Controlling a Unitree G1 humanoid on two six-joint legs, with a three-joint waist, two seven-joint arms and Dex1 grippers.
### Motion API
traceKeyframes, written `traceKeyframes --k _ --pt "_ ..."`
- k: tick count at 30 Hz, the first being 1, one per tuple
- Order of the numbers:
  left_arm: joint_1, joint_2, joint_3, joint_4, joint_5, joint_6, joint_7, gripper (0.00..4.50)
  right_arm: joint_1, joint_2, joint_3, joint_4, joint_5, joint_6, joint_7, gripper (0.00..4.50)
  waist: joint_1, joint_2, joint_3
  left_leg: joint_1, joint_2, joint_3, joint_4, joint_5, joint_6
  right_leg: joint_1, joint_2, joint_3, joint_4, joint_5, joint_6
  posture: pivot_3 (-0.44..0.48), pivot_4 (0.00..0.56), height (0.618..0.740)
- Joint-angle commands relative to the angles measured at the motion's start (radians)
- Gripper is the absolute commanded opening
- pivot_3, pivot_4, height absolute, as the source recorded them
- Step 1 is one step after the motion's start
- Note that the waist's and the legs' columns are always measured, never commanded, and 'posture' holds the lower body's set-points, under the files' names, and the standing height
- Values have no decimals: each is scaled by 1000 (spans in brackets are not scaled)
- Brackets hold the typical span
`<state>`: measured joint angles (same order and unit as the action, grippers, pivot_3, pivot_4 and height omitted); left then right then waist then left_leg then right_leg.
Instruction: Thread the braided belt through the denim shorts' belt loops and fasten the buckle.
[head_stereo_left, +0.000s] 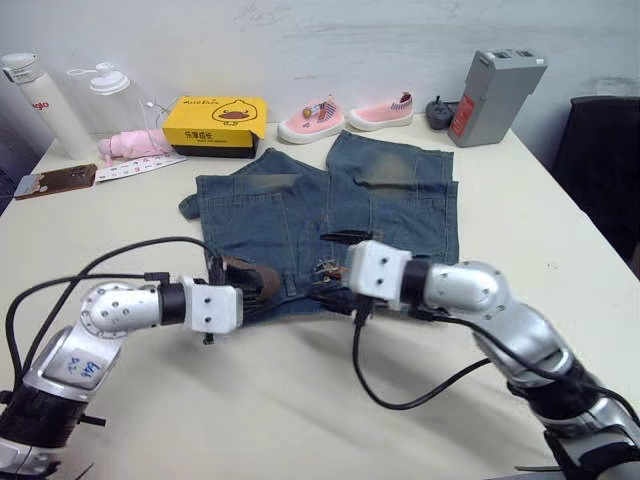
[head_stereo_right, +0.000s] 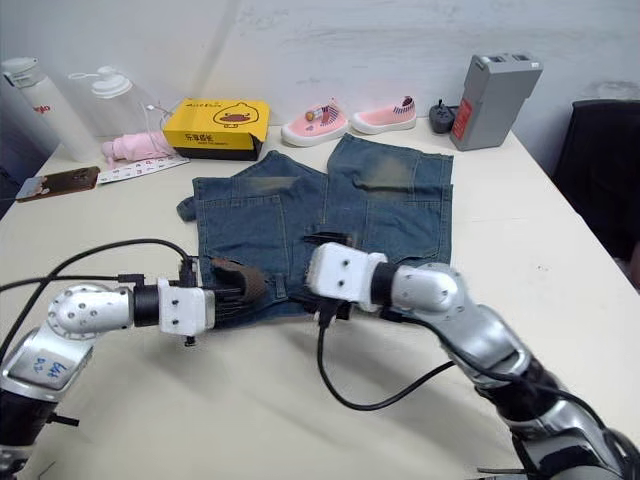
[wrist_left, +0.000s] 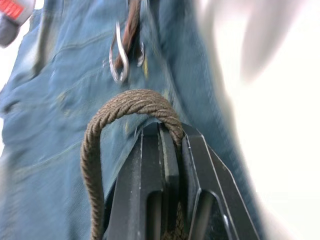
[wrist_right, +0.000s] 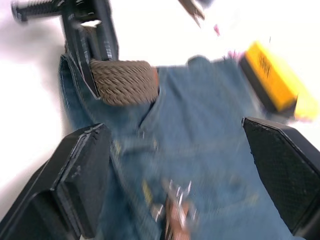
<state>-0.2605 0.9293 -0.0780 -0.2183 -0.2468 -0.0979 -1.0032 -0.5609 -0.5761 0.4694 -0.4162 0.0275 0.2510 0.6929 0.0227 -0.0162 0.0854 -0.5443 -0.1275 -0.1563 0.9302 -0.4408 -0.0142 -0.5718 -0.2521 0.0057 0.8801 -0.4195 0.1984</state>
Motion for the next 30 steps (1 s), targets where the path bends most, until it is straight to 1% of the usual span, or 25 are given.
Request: traceKeyframes --k 1,3,6,10,11,13,14,15,17,19,20,22,24,26,28,30 --pt "-46 25 20 12 -116 83 -134 16 -24 62 35 113 -107 -194 -42 4500 0 0 0 0 0 0 0 0 0 0 0 0 1 0 0 0 150 618" --pt "-75 26 10 27 -147 114 -188 16 -48 135 57 219 -154 -282 -96 4500 -3 -2 -1 0 0 0 1 0 0 -1 0 0 3 0 0 0 150 618" --pt "-98 9 9 37 -155 138 -228 16 -70 222 70 325 -190 -368 -114 4500 -11 -4 -3 -2 0 1 3 0 -1 -8 0 2 13 -1 -2 0 150 618" --pt "-113 -15 8 33 -156 162 -241 16 -53 345 74 404 -163 -371 -131 4500 -24 -5 -4 -4 0 0 7 -1 -2 -12 1 3 23 -2 -4 0 150 618" --pt "-112 -17 10 29 -157 168 -247 16 -45 370 64 413 -154 -364 -140 4500 -27 -7 -5 -4 0 -1 10 -4 -1 -13 2 4 27 -3 -6 0 150 618" --pt "-105 -19 17 22 -155 174 -256 16 -39 431 11 429 -124 -322 -178 4500 -30 -7 -6 -3 1 -3 10 -5 -2 -13 5 4 29 -4 -8 0 150 618" --pt "-105 -21 22 22 -154 175 -254 16 -32 440 -6 429 -109 -299 -173 4500 -30 -7 -6 -3 1 -3 11 -5 -2 -14 5 4 31 -4 -8 0 150 618" --pt "-105 -24 26 21 -152 177 -251 16 -25 444 -18 427 -103 -285 -163 4500 -29 -7 -6 -3 1 -3 11 -5 -2 -14 5 5 32 -4 -9 0 150 618" --pt "-111 -27 33 24 -155 185 -249 16 -4 412 -13 414 -105 -271 -112 4500 -26 -5 -5 -3 0 -4 12 -6 -2 -15 6 7 36 -4 -11 0 150 618" --pt "-114 -25 40 36 -147 174 -254 16 23 378 -11 392 -103 -266 -76 4500 -25 -4 -5 -2 0 -5 12 -7 -1 -15 8 8 36 -5 -13 0 150 618" --pt "-116 -22 44 43 -142 168 -254 16 38 353 -17 373 -99 -263 -56 4500 -25 -4 -5 -2 0 -7 13 -8 -1 -15 10 8 36 -6 -16 0 150 618" --pt "-117 -21 49 50 -135 163 -254 16 54 328 -26 350 -96 -255 -31 4500 -25 -4 -5 -2 0 -10 14 -9 -2 -15 13 13 37 -6 -17 0 150 618" --pt "-127 -23 64 62 -132 156 -245 16 69 269 -56 300 -72 -245 20 4500 -26 -7 -7 -2 0 -10 14 -9 -2 -14 14 15 37 -7 -17 0 150 618" --pt "-136 -25 75 65 -134 158 -240 16 85 223 -67 241 -47 -237 65 4500 -26 -7 -7 -3 0 -8 14 -9 -1 -13 14 19 35 -7 -18 0 150 618" --pt "-140 -27 79 65 -137 156 -240 16 90 210 -60 208 -42 -230 84 4500 -26 -8 -8 -3 1 -7 13 -11 2 -13 14 22 35 -9 -22 0 150 618" --pt "-141 -35 82 49 -150 162 -238 16 72 253 -39 202 -45 -213 66 4500 -28 -9 -9 -3 1 -7 13 -11 2 -13 15 23 35 -10 -23 0 150 618"
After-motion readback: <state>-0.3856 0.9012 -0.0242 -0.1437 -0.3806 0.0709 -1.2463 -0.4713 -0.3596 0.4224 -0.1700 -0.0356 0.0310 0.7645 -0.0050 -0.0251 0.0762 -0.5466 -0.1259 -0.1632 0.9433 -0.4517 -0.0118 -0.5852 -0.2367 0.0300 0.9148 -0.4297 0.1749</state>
